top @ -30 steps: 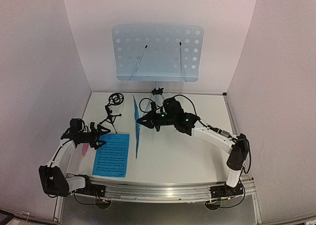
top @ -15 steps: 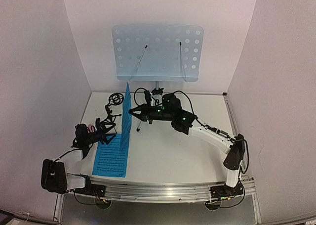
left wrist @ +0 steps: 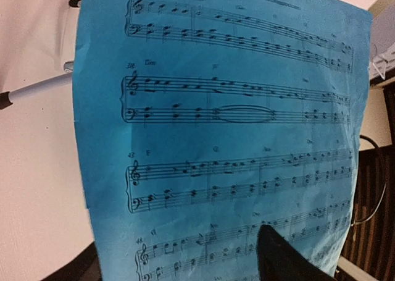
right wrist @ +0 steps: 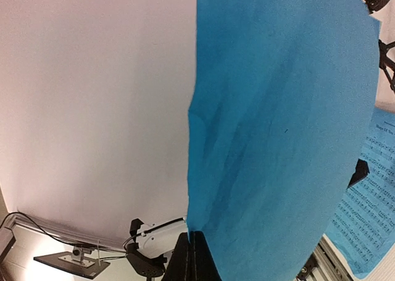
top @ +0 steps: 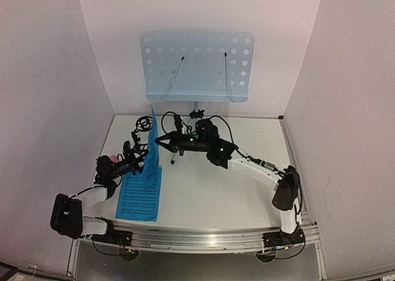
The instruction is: Pack up the instrument practice props
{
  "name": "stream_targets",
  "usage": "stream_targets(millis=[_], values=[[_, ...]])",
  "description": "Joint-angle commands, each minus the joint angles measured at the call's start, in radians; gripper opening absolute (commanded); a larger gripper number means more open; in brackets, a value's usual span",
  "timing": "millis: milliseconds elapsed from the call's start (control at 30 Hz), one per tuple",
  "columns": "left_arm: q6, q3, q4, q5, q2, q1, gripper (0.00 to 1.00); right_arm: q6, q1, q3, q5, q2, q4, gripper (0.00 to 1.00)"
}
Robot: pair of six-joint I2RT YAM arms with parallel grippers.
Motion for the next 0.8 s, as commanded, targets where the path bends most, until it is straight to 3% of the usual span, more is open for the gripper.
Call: stream_targets(millis=[0,67,233,367,433,500,533,633,767], values=[[-0.018,-0.015,-0.031,0.011,-0.077,0.053,0.45,0.026,0.008,-0.076,0.022,-0.048,0.049,0.0],[-0.011,-0.021,-0.083,0.03,-0.095,0.076,0.28,0.024,0.009,-0.128,0.037,-0.074,0.049,0.0],[0.021,0.018,-0.177,0.041,-0.103,0.081,0.01,0.026,0.014,-0.178,0.04,-0.085,0.052,0.0],[0.11,0.078,-0.424,0.067,-0.115,0.098,0.0,0.015,0.013,-0.23,0.075,-0.113,0.042,0.0],[0.313,0.171,-0.74,0.029,-0.128,0.101,0.0,0.017,0.018,-0.271,0.095,-0.125,0.025,0.0],[0.562,0.331,-1.21,-0.111,-0.133,0.101,0.0,0.015,0.028,-0.319,0.122,-0.129,0.002,0.0],[0.657,0.377,-1.318,-0.188,-0.137,0.101,0.0,0.003,0.036,-0.33,0.137,-0.125,-0.013,0.0],[0.837,0.479,-1.53,-0.366,-0.156,0.101,0.0,-0.03,0.061,-0.332,0.165,-0.085,-0.049,0.0],[0.95,0.497,-1.693,-0.533,-0.175,0.101,0.0,-0.055,0.104,-0.279,0.186,0.013,-0.055,0.0]])
